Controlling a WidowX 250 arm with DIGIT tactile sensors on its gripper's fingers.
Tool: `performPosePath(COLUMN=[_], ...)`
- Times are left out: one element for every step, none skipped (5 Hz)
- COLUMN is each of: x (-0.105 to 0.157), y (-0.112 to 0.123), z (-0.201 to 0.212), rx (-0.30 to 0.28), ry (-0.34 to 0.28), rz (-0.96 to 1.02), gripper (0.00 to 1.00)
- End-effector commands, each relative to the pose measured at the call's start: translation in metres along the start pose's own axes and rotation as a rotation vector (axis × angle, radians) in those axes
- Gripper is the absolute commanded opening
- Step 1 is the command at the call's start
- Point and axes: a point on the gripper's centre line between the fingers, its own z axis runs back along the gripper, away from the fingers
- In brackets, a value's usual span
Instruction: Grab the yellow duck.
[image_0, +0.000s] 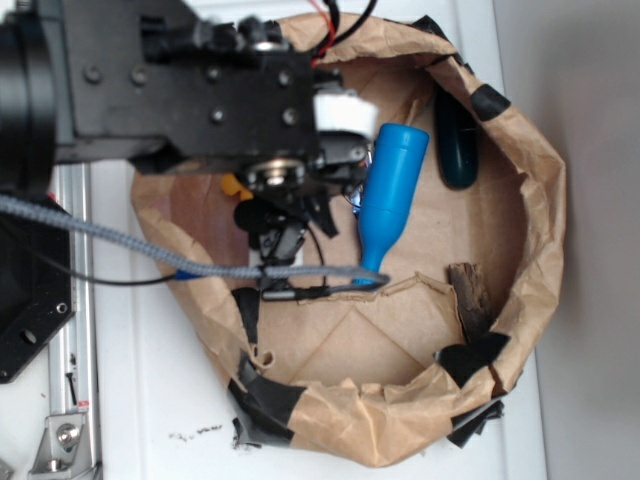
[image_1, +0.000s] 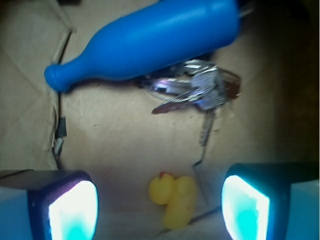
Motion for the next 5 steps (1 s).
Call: performPosePath(x=[-0.031, -0.046, -0.045, -0.03, -0.031], y=[0.009, 0.01, 0.016, 0.023, 0.025], z=[0.013, 0.011, -0.001, -0.014, -0.019], rx=[0.003, 0.004, 0.034, 0.05, 0.048], ry=[-0.032, -0.037, -0.061, -0.05, -0.024], rz=[-0.014, -0.009, -0.017, 0.02, 0.033], gripper=[1.0, 1.0, 1.0, 1.0, 1.0])
